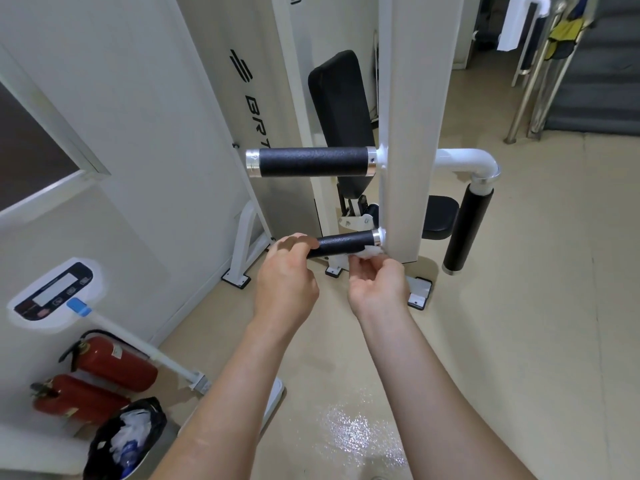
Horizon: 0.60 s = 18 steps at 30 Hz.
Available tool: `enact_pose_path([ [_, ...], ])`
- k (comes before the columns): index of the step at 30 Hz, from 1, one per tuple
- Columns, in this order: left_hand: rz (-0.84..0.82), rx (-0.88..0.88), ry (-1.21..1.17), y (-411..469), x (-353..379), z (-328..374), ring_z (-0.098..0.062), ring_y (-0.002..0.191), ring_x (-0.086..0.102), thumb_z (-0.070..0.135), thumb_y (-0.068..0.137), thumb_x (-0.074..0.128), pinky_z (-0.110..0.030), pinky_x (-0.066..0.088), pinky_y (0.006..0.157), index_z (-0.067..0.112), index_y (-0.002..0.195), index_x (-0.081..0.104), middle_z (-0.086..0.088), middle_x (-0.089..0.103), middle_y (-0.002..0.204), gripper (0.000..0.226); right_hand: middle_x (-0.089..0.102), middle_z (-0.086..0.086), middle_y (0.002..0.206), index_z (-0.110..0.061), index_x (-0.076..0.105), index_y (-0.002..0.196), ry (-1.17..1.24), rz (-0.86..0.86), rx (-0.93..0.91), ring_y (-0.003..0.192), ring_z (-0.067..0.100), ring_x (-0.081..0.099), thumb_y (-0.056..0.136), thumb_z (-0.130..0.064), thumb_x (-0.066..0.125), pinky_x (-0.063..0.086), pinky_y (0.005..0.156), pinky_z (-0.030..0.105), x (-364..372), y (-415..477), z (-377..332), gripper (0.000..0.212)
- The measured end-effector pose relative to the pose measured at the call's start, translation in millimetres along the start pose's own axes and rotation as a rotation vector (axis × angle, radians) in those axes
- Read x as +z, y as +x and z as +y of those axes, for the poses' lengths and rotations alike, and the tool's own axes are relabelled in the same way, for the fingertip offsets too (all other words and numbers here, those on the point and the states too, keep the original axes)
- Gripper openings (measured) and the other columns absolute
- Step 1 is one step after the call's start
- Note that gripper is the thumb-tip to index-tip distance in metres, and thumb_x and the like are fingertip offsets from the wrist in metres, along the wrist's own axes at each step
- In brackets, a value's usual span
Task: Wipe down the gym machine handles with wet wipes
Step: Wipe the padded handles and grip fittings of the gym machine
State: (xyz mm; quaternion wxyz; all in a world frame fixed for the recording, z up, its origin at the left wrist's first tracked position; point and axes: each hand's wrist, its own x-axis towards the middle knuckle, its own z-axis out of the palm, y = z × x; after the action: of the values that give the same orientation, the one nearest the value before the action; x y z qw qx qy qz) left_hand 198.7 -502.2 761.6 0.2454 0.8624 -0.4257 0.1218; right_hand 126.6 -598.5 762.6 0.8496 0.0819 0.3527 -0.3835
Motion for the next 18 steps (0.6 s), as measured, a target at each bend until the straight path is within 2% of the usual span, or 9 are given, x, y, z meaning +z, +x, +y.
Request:
enact_pose_path([
  [2,-0.003,-0.003,0.008,0.3,0.1,0.0,-0.032,0.109,0.056,-0.012,0.069,0.049,-0.038,0.049,0.086,0.005,0.111,0.063,-0.010,0.063,0.118,0.048,0.057,0.014,0.094,-0.004,0.055,0.092,-0.077,-0.110,0.071,0.094,0.029,0.058,0.092,-0.001,0.042,0.045,0.099,0.041,-5.5,-3.1,-3.0,0.013],
  [4,-0.002,-0.014,0.017,0.5,1.3,1.8,-0.032,0.110,0.055,-0.011,0.069,0.050,-0.038,0.049,0.087,0.005,0.112,0.062,-0.010,0.063,0.119,0.047,0.057,0.012,0.095,-0.006,0.056,0.094,-0.155,-0.116,0.074,0.099,0.030,0.058,0.093,-0.002,0.045,0.044,0.096,0.038,-6.8,-0.6,-4.3,0.011],
  [8,0.000,-0.034,0.033,-1.0,5.4,6.4,-0.031,0.115,0.053,-0.010,0.069,0.051,-0.039,0.048,0.089,0.007,0.115,0.060,-0.009,0.061,0.122,0.050,0.055,0.010,0.083,-0.006,0.057,0.096,-0.184,-0.030,0.046,0.078,0.024,0.057,0.091,0.005,0.043,0.050,0.081,0.033,1.6,16.7,1.9,0.019],
  [11,0.001,-0.049,0.037,1.7,7.2,7.4,-0.031,0.115,0.053,-0.009,0.070,0.052,-0.038,0.048,0.088,0.008,0.117,0.058,-0.009,0.060,0.123,0.051,0.057,0.010,0.084,-0.006,0.058,0.091,-0.221,-0.031,0.041,0.077,0.022,0.059,0.091,0.006,0.043,0.050,0.068,0.027,1.4,18.9,7.0,0.019],
  [14,0.008,-0.062,0.036,4.3,6.8,5.6,-0.030,0.114,0.053,-0.010,0.070,0.051,-0.036,0.047,0.089,0.008,0.117,0.058,-0.010,0.060,0.122,0.051,0.060,0.011,0.086,-0.005,0.057,0.085,-0.236,-0.063,0.001,0.083,0.022,0.060,0.092,0.006,0.045,0.050,0.075,0.027,-7.6,11.2,8.9,0.018],
  [17,0.003,-0.058,0.040,1.9,5.1,6.5,-0.029,0.114,0.053,-0.009,0.072,0.051,-0.036,0.047,0.088,0.009,0.119,0.057,-0.010,0.060,0.122,0.050,0.064,0.016,0.099,0.000,0.058,0.103,-0.149,-0.036,-0.010,0.095,0.027,0.063,0.091,0.009,0.045,0.052,0.089,0.032,-11.7,9.8,0.8,0.020],
  [18,0.000,-0.052,0.040,1.3,4.9,6.9,-0.029,0.114,0.053,-0.009,0.072,0.051,-0.036,0.047,0.088,0.009,0.119,0.057,-0.009,0.060,0.123,0.050,0.064,0.016,0.104,0.000,0.058,0.109,-0.120,-0.027,0.004,0.099,0.027,0.064,0.091,0.008,0.046,0.052,0.090,0.031,-9.6,11.6,-1.6,0.023],
])
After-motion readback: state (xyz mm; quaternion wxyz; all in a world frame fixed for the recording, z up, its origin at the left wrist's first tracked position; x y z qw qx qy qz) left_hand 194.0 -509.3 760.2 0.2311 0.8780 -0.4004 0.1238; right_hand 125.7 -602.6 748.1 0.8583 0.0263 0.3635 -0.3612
